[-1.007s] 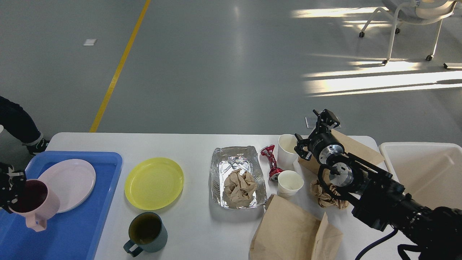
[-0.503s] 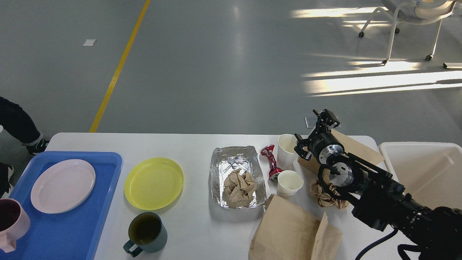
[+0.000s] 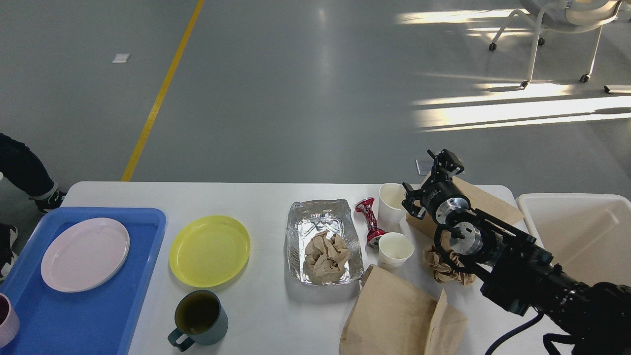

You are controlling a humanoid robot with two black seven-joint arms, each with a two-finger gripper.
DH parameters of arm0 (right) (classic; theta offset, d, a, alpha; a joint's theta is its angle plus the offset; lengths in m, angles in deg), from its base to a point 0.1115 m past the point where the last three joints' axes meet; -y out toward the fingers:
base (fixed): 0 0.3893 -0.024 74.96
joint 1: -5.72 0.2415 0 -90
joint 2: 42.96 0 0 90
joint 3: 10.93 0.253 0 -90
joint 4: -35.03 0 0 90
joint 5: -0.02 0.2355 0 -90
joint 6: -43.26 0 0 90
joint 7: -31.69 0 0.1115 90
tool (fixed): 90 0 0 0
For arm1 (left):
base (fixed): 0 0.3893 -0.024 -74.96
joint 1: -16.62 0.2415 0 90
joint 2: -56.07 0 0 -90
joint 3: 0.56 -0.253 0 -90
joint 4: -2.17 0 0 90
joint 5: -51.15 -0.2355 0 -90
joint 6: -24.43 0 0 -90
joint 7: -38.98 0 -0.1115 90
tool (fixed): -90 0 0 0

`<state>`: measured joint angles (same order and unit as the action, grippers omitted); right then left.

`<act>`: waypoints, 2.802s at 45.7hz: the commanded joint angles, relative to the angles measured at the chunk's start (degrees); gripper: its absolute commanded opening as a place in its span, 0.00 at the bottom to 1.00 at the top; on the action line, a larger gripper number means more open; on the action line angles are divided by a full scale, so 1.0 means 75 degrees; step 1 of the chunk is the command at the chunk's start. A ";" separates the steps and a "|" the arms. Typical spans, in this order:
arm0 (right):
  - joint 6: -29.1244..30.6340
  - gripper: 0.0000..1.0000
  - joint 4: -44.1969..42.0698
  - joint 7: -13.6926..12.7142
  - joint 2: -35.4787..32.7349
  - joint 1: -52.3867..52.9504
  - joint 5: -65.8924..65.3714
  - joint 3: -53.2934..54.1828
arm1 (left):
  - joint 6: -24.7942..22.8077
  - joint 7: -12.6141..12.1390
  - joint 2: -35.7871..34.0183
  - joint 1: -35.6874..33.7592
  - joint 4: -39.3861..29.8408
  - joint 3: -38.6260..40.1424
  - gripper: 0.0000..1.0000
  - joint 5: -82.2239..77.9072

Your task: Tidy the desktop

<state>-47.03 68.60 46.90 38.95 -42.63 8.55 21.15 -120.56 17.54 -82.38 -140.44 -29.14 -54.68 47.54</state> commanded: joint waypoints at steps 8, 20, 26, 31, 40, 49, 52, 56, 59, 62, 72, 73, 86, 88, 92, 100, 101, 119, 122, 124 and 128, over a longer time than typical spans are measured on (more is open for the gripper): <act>0.0004 1.00 -0.0011 0.0000 0.0000 0.0001 0.0000 0.0000 | -0.0001 -0.0012 0.0097 0.0315 0.0190 0.0396 0.00 0.0001; 0.0004 1.00 0.0000 0.0000 0.0000 0.0001 0.0000 0.0000 | -0.0001 -0.0011 0.0297 0.0561 0.0378 0.0583 0.00 0.0013; 0.0004 1.00 0.0000 0.0000 0.0000 0.0001 0.0000 0.0000 | -0.0001 -0.0023 0.0297 0.0714 0.0401 0.0806 0.00 0.0001; -0.0007 1.00 0.0000 0.0000 0.0000 0.0001 0.0000 0.0000 | -0.0001 -0.0012 0.0320 0.0773 0.0401 0.0830 0.00 0.0001; -0.0007 1.00 0.0000 0.0000 0.0000 0.0001 0.0000 0.0000 | -0.0001 0.0012 0.0402 0.0773 0.0413 0.0806 0.07 0.0001; -0.0007 1.00 0.0000 0.0000 0.0000 0.0001 0.0000 0.0000 | -0.0001 0.0024 0.0402 0.0773 0.0413 0.0795 0.24 -0.0010; 0.0004 1.00 0.0000 0.0000 0.0000 0.0001 0.0000 0.0000 | -0.0001 0.0024 0.0402 0.0761 0.0413 0.0760 0.32 -0.0022; 0.0004 1.00 0.0000 0.0000 0.0000 0.0001 0.0000 0.0000 | -0.0001 0.0024 0.0402 0.0749 0.0413 0.0724 0.39 -0.0022; -0.0007 1.00 0.0000 0.0000 0.0000 0.0001 0.0000 0.0000 | -0.0001 0.0024 0.0402 0.0726 0.0401 0.0689 0.45 -0.0022; -0.0007 1.00 0.0000 0.0000 0.0000 0.0001 0.0000 0.0000 | -0.0001 0.0012 0.0402 0.0644 0.0343 0.0619 0.74 -0.0034; -0.0007 1.00 0.0000 0.0000 0.0000 0.0001 0.0000 0.0000 | -0.0001 0.0024 0.0390 0.0094 0.0179 -0.0165 0.89 -0.0045; -0.0007 1.00 0.0000 0.0000 0.0000 0.0001 0.0000 0.0000 | -0.0001 0.0024 0.0390 -0.0012 0.0155 -0.0294 0.90 -0.0045; -0.0007 1.00 0.0000 0.0000 0.0000 0.0001 0.0000 0.0000 | -0.0001 0.1205 0.0847 -0.1172 0.0097 -0.2169 0.92 -0.0010; -0.0007 1.00 0.0000 0.0000 0.0000 0.0001 0.0000 0.0000 | -0.0001 0.1627 0.0941 -0.1394 0.0097 -0.2520 0.92 0.0025; 0.0004 1.00 0.0000 0.0000 0.0000 0.0001 0.0000 0.0000 | -0.0001 0.2529 0.1245 -0.1851 0.0062 -0.3130 0.92 0.0048; 0.0004 1.00 0.0000 0.0000 0.0000 0.0001 0.0000 0.0000 | -0.0001 0.4078 0.2030 -0.3070 -0.0816 -0.3963 0.92 0.0060; 0.0004 1.00 0.0000 0.0000 0.0000 -0.0010 0.0000 0.0000 | -0.0001 0.4125 0.2147 -0.3176 -0.0922 -0.4010 0.92 0.0060; 0.0004 1.00 0.0000 0.0000 0.0000 0.0001 0.0000 0.0000 | -0.0001 0.4195 0.4234 -0.4348 -0.2387 -0.4069 0.92 0.0060; -0.0007 1.00 0.0000 0.0000 0.0000 0.0001 0.0000 0.0000 | -0.0001 0.4195 0.4316 -0.4582 -0.2703 -0.4080 0.92 0.0025; -0.0007 1.00 0.0000 0.0000 0.0000 0.0001 0.0000 0.0000 | -0.0001 0.4195 0.4340 -0.4746 -0.2902 -0.4080 0.92 0.0002; 0.0004 1.00 0.0000 0.0000 0.0000 0.0001 0.0000 0.0000 | -0.0001 0.4184 0.4351 -0.4934 -0.3172 -0.4069 0.92 -0.0022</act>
<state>-47.05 68.60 46.90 38.96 -42.62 8.55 21.15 -120.57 49.00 -50.08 -175.34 -50.03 -85.24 47.64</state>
